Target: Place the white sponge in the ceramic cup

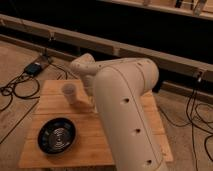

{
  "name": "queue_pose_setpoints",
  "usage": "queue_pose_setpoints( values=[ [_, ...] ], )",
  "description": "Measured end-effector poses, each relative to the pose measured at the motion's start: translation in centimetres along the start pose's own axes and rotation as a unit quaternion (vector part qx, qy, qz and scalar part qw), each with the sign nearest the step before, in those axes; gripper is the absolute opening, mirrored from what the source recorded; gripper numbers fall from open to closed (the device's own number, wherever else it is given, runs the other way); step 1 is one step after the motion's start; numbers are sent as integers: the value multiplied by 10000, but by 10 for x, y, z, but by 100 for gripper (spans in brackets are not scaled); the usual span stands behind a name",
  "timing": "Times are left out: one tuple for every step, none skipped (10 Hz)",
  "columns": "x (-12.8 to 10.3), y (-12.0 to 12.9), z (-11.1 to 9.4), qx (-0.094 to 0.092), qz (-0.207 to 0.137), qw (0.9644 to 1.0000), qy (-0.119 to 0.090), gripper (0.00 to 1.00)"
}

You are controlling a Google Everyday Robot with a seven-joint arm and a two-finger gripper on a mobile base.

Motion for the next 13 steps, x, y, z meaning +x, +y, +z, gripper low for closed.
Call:
queue_pose_setpoints(
  values=[
    [-4,-9,-13,31,266,9993,-267,0],
    [-6,-17,-25,62,502,9974,-508,0],
    [-8,-28,-41,93,785,9936,-812,0],
    [-10,-36,-62,110,1060,9872,-1189,0],
    [-10,-38,-75,120,1189,9828,-1412,0],
    [-12,-36,-97,80,1331,9750,-1778,0],
    [-14,-31,-112,42,1395,9692,-2028,0],
    [-14,-27,-122,7,1425,9652,-2194,0],
    [-15,-22,-135,-45,1441,9601,-2397,0],
    [-18,-15,-151,-99,1431,9545,-2614,0],
    [-21,-8,-161,-137,1405,9507,-2762,0],
    [-25,-2,-166,-158,1369,9481,-2864,0],
    [-31,7,-171,-193,1299,9456,-2976,0]
  ],
)
